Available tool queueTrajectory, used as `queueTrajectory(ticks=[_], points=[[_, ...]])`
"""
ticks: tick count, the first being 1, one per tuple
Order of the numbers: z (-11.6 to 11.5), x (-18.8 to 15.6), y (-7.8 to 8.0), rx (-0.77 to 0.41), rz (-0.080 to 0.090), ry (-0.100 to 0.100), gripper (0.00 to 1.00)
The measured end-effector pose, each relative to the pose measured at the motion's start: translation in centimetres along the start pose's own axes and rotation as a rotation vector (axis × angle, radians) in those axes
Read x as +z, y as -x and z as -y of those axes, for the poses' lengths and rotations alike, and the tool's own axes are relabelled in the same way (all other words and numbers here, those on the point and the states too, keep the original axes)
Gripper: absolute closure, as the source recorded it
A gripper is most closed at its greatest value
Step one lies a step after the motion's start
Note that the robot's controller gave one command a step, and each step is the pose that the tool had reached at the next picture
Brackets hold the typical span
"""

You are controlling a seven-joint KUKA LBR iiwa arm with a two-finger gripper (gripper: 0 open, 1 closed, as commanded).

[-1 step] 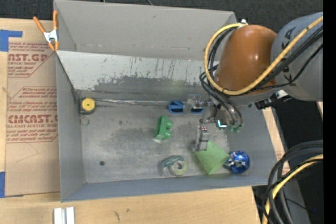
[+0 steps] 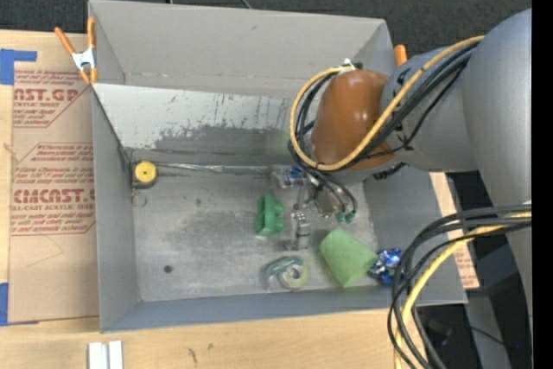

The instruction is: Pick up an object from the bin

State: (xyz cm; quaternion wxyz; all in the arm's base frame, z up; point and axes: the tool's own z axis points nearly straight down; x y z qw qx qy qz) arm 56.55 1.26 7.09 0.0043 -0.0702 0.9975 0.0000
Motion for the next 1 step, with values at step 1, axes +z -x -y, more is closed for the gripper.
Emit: queueTrajectory(ticks=[1], points=[[-2.96,0.13,2.99,-0.153,-0.005,0.002,0.00]])
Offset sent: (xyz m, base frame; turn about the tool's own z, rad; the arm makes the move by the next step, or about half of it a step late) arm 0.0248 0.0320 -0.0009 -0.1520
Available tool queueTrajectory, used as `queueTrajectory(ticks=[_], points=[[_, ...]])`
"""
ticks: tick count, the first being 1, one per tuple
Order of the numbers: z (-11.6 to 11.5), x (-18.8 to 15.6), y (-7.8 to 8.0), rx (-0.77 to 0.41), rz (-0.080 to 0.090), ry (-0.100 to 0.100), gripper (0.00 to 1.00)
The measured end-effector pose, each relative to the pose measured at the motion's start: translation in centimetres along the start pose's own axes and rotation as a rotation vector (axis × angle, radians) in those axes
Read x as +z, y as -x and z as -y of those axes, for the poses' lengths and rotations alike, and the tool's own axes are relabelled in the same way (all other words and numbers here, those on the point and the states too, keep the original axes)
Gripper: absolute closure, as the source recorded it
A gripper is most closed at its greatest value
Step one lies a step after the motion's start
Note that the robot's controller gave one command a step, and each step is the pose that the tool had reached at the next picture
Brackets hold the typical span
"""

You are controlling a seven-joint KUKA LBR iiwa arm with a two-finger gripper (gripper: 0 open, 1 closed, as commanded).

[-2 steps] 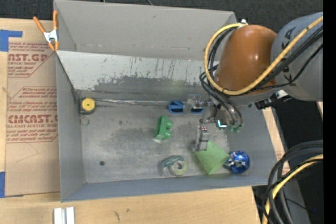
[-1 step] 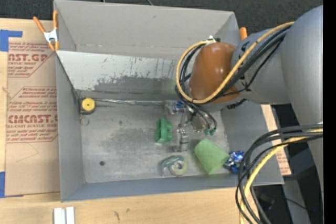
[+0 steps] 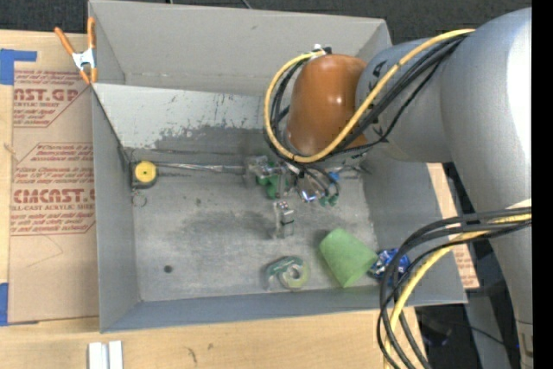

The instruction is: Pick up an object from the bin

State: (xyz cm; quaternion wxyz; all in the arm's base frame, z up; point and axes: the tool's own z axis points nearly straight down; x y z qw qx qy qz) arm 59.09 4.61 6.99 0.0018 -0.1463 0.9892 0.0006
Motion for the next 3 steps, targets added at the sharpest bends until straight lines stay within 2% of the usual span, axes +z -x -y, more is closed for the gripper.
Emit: queueTrajectory(ticks=[1,2,3], points=[[0.9,-0.9,-11.0,-0.238,0.016,-0.008,0.00],[6.5,-1.4,-13.2,-0.285,-0.001,-0.003,0.00],[6.0,-1.3,-13.2,-0.289,-0.003,0.001,1.00]])
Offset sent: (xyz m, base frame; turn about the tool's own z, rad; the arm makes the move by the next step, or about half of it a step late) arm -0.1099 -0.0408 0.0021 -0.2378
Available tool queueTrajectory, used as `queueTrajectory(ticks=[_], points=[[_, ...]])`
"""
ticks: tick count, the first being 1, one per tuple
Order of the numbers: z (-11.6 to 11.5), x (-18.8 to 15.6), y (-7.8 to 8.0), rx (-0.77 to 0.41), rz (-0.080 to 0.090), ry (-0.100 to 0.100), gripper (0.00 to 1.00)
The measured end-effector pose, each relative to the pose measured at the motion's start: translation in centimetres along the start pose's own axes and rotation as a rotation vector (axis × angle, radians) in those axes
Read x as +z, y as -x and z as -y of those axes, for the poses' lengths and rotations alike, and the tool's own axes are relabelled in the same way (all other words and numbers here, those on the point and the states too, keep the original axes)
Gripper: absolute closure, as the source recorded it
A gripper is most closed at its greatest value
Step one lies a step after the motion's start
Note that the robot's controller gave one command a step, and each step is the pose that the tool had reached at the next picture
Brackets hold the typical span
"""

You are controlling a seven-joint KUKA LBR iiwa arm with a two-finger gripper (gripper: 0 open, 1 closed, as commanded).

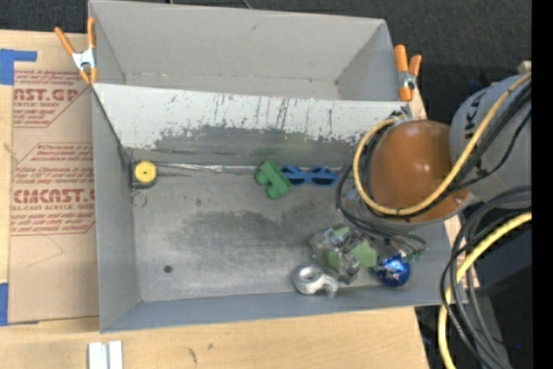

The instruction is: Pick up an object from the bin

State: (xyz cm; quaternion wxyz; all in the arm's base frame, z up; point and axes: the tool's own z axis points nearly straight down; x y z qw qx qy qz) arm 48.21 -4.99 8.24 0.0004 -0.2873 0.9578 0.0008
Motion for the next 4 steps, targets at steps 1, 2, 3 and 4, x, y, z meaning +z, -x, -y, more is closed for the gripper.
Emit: queueTrajectory(ticks=[1,2,3,4], points=[[0.1,0.0,0.1,0.000,0.004,-0.003,0.00],[0.0,0.0,0.0,0.000,0.000,0.000,1.00],[0.1,0.0,0.1,0.000,0.004,-0.003,0.00],[5.8,1.3,0.8,-0.014,0.002,-0.005,0.00]])
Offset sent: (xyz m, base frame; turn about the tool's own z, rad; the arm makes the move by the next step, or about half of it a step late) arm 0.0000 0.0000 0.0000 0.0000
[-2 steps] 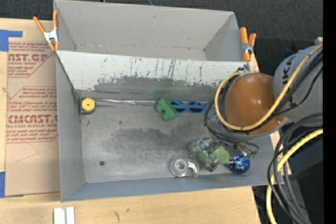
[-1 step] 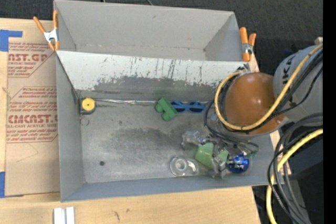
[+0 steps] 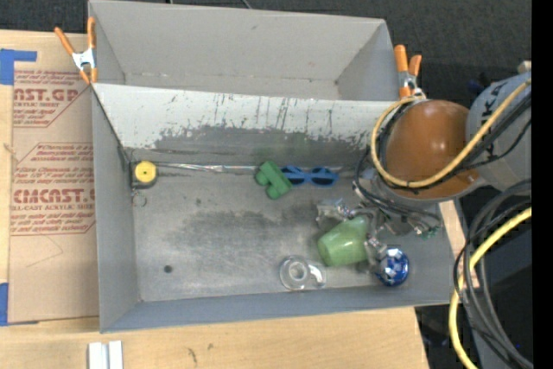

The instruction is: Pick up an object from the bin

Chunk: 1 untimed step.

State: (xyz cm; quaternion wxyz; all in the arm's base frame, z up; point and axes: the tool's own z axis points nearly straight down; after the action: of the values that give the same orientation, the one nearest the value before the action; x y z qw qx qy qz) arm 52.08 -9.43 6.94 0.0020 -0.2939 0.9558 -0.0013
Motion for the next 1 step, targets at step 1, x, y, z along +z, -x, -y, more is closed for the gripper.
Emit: queueTrajectory(ticks=[1], points=[[-0.43,-0.04,0.06,-0.003,-0.002,0.005,1.00]])
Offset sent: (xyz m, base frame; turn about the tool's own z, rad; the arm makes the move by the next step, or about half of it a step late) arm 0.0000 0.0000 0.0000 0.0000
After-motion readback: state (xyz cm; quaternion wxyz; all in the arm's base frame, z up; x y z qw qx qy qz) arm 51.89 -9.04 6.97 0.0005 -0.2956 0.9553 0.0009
